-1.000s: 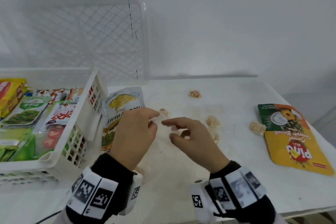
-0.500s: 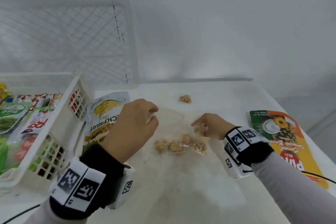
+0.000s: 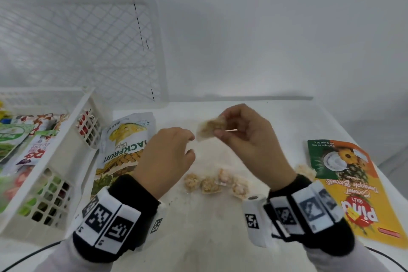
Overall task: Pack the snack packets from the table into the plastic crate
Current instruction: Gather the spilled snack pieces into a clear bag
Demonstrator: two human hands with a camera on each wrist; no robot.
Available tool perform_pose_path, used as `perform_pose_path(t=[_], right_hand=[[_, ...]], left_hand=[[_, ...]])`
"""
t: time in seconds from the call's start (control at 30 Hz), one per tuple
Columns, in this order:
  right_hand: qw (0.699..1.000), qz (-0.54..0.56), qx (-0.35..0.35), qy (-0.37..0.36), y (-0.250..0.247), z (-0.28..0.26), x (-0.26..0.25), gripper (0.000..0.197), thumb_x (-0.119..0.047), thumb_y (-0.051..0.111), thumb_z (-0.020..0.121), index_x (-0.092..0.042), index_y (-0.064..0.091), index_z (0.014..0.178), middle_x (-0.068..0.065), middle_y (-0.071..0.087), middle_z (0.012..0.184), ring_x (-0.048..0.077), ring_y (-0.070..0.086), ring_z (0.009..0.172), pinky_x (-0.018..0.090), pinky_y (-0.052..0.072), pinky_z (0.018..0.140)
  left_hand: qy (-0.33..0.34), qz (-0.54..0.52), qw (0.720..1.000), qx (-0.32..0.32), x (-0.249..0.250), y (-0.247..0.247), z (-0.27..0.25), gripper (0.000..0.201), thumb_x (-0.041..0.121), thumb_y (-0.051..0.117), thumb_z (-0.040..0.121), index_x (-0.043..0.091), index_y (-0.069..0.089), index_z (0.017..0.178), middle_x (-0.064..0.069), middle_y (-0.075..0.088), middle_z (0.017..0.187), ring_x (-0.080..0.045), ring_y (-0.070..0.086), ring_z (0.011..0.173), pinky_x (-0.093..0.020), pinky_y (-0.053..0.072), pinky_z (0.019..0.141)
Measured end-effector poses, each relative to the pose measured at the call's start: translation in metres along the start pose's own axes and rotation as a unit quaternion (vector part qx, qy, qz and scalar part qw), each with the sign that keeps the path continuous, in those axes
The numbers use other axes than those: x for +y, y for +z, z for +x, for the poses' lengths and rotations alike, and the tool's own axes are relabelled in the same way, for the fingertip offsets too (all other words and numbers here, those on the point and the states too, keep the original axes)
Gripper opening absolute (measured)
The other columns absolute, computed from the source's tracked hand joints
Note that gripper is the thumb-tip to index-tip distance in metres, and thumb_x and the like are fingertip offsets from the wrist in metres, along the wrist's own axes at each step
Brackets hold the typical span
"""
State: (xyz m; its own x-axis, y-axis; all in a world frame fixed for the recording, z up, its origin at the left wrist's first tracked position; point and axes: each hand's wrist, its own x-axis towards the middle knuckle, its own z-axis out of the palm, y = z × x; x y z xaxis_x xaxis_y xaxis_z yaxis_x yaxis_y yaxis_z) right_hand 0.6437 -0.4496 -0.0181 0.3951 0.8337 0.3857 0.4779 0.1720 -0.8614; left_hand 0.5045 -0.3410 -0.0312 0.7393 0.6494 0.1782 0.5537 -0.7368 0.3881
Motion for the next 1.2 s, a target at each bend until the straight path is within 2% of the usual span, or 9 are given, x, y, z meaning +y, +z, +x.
perform_pose_path(t=[0.17, 0.33, 0.4, 0.5, 0.6, 0.67, 0.8, 1.03, 1.2], right_hand=[[0.952, -0.294, -0.028, -0.084, 0.025, -0.010, 0.013, 0.005, -0.001, 0.068, 0.079, -0.006, 0.068, 0.078, 0.004, 0.068, 0.072, 0.022, 0.061, 0.070, 0.038, 0.051, 0.062], [0.882, -0.464, -0.047, -0.070, 0.040, -0.009, 0.015, 0.012, -0.002, 0.073, 0.064, -0.014, 0.072, 0.064, 0.008, 0.058, 0.088, 0.029, 0.056, 0.090, 0.032, 0.045, 0.062], [0.868, -0.487, -0.072, -0.057, 0.044, -0.007, 0.018, 0.009, -0.010, 0.070, 0.072, -0.017, 0.075, 0.074, 0.010, 0.054, 0.096, 0.031, 0.052, 0.096, 0.032, 0.043, 0.066], [0.928, -0.358, -0.107, -0.003, 0.030, -0.007, 0.024, 0.022, -0.027, 0.057, 0.092, -0.024, 0.070, 0.108, 0.006, 0.045, 0.113, 0.020, 0.041, 0.108, 0.023, 0.036, 0.087], [0.972, -0.233, -0.032, 0.027, 0.001, -0.010, 0.028, 0.021, -0.025, 0.055, 0.093, -0.021, 0.068, 0.109, -0.002, 0.051, 0.111, 0.007, 0.047, 0.106, 0.016, 0.038, 0.088], [0.930, -0.347, -0.057, 0.106, -0.026, -0.014, 0.040, 0.029, -0.025, 0.050, 0.095, -0.021, 0.058, 0.123, 0.001, 0.053, 0.118, 0.016, 0.048, 0.112, 0.025, 0.041, 0.094], [0.765, -0.507, -0.198, 0.345, -0.066, -0.023, 0.061, 0.040, -0.008, 0.039, 0.090, -0.011, 0.040, 0.130, 0.017, 0.047, 0.121, 0.035, 0.045, 0.115, 0.040, 0.043, 0.095], [0.696, -0.551, -0.240, 0.392, -0.073, -0.034, 0.073, 0.041, 0.001, 0.032, 0.088, -0.006, 0.042, 0.127, 0.019, 0.044, 0.126, 0.035, 0.044, 0.117, 0.037, 0.037, 0.098], [0.710, -0.553, -0.192, 0.392, -0.068, -0.034, 0.079, 0.029, -0.001, 0.038, 0.090, -0.003, 0.048, 0.117, 0.017, 0.051, 0.119, 0.034, 0.053, 0.109, 0.036, 0.046, 0.091]], left_hand=[[0.003, -0.040, 0.999, 0.006, 0.004, 0.002, 0.001, 0.032, 0.012, 0.061, 0.079, 0.012, 0.066, 0.111, -0.002, 0.067, 0.109, -0.019, 0.061, 0.100, -0.033, 0.046, 0.090], [0.025, -0.078, 0.997, 0.004, 0.016, 0.006, 0.000, 0.036, -0.001, 0.060, 0.076, 0.006, 0.067, 0.110, -0.008, 0.069, 0.106, -0.020, 0.064, 0.098, -0.032, 0.048, 0.088], [0.025, -0.076, 0.997, 0.003, 0.018, 0.009, 0.001, 0.036, -0.002, 0.060, 0.075, 0.006, 0.068, 0.110, -0.008, 0.070, 0.104, -0.021, 0.064, 0.097, -0.033, 0.049, 0.088], [0.016, -0.050, 0.999, 0.011, 0.012, 0.011, 0.004, 0.037, -0.001, 0.058, 0.077, 0.008, 0.067, 0.112, -0.006, 0.069, 0.108, -0.020, 0.062, 0.101, -0.030, 0.047, 0.090], [-0.002, -0.054, 0.998, 0.025, 0.004, 0.008, 0.007, 0.039, 0.002, 0.058, 0.080, 0.010, 0.066, 0.117, -0.005, 0.067, 0.115, -0.019, 0.062, 0.105, -0.030, 0.046, 0.093], [-0.009, -0.062, 0.997, 0.033, 0.001, 0.007, 0.009, 0.038, 0.004, 0.058, 0.081, 0.012, 0.066, 0.117, -0.003, 0.067, 0.117, -0.018, 0.062, 0.106, -0.030, 0.047, 0.093], [-0.014, -0.074, 0.996, 0.038, -0.001, 0.007, 0.010, 0.036, 0.007, 0.060, 0.081, 0.013, 0.066, 0.117, -0.002, 0.067, 0.117, -0.019, 0.061, 0.108, -0.032, 0.047, 0.094], [0.003, -0.088, 0.995, 0.035, -0.001, 0.010, 0.010, 0.036, 0.007, 0.062, 0.082, 0.008, 0.066, 0.117, -0.006, 0.068, 0.114, -0.019, 0.061, 0.105, -0.021, 0.040, 0.088], [0.003, -0.093, 0.995, 0.029, -0.005, 0.010, 0.009, 0.038, 0.006, 0.063, 0.081, 0.009, 0.065, 0.118, -0.006, 0.067, 0.115, -0.019, 0.061, 0.106, -0.020, 0.039, 0.091]])
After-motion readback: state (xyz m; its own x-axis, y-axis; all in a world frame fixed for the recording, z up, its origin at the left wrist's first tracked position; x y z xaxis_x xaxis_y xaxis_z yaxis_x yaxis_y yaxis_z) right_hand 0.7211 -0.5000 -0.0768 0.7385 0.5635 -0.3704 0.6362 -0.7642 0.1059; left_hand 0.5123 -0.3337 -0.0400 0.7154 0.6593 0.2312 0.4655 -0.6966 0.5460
